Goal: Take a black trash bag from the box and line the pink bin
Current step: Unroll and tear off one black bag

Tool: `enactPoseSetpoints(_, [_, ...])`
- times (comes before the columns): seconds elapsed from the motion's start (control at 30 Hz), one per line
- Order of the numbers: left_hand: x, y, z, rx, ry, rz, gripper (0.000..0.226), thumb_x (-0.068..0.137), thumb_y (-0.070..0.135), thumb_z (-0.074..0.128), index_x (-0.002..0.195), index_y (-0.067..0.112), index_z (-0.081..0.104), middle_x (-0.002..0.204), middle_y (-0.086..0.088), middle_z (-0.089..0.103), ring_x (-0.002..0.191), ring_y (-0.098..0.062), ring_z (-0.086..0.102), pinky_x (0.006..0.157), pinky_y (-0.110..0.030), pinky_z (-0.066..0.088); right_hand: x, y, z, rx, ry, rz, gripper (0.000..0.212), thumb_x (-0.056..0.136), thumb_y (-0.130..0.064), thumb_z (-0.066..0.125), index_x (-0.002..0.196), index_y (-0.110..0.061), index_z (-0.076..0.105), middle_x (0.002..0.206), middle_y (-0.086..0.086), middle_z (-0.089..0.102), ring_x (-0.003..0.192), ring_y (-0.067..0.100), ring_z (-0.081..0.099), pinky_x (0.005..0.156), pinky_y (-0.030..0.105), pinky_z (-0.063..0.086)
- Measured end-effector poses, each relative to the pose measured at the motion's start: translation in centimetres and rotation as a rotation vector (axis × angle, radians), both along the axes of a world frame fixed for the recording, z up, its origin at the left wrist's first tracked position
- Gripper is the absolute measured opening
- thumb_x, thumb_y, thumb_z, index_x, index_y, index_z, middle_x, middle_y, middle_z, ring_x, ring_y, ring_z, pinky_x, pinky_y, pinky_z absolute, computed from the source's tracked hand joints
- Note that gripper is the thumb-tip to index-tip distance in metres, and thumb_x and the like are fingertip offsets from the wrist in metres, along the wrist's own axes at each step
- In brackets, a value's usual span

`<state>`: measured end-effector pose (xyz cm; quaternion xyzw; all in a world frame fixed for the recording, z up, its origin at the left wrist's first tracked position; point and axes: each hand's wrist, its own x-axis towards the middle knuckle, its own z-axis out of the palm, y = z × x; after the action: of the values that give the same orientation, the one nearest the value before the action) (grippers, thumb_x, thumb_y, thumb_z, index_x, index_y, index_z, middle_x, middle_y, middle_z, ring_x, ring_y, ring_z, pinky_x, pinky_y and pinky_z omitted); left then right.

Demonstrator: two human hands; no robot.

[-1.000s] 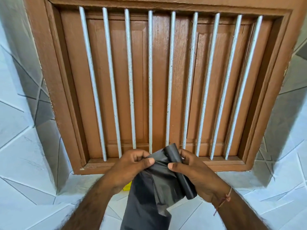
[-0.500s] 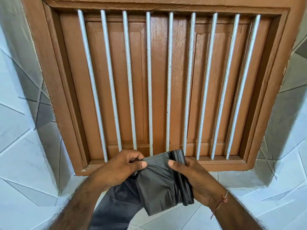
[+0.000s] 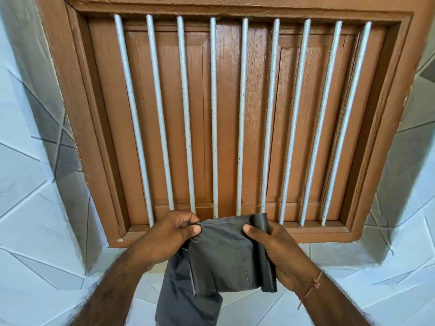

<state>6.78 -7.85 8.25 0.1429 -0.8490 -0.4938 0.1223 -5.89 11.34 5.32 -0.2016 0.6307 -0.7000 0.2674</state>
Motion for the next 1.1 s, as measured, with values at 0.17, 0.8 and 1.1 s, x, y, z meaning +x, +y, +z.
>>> enactPoseSetpoints(0.17, [0.3,-0.8,-0.1,-0.062,-0.002,0.022,0.021,0.096,0.021,0.055,0.081,0.016,0.069,0.075,-0.004,0.069,0.071,-0.01,0.06,0.071,-0.028,0.048,0.1,0.4,0.2,0.036,-0.057,-0.038,0.015,0.092,-0.025,0.059,0.1,-0.019,0.071,0.103,0.007,0.073,0.1,0.025,0.066,0.092,0.041,0.05])
enactPoseSetpoints(0.8, [-0.4,2.0,-0.9,0.004,-0.032,-0.12,0.019,0.086,0.039,0.065,0.092,0.024,0.074,0.093,0.004,0.075,0.088,-0.007,0.069,0.077,-0.024,0.054,0.4,-0.1,0.7,-0.064,0.099,-0.06,0.021,0.078,-0.016,0.077,0.094,-0.004,0.072,0.092,0.019,0.075,0.086,0.028,0.073,0.077,0.036,0.061])
enactPoseSetpoints(1.1, [-2.0,4.7,-2.0,0.004,0.117,0.009,0.029,0.097,0.023,0.051,0.071,0.023,0.063,0.064,0.013,0.059,0.064,-0.001,0.052,0.057,-0.01,0.038,-0.3,0.1,0.1,-0.136,0.035,-0.101,0.033,0.065,-0.015,0.083,0.09,0.001,0.069,0.087,0.023,0.073,0.076,0.03,0.071,0.071,0.038,0.059])
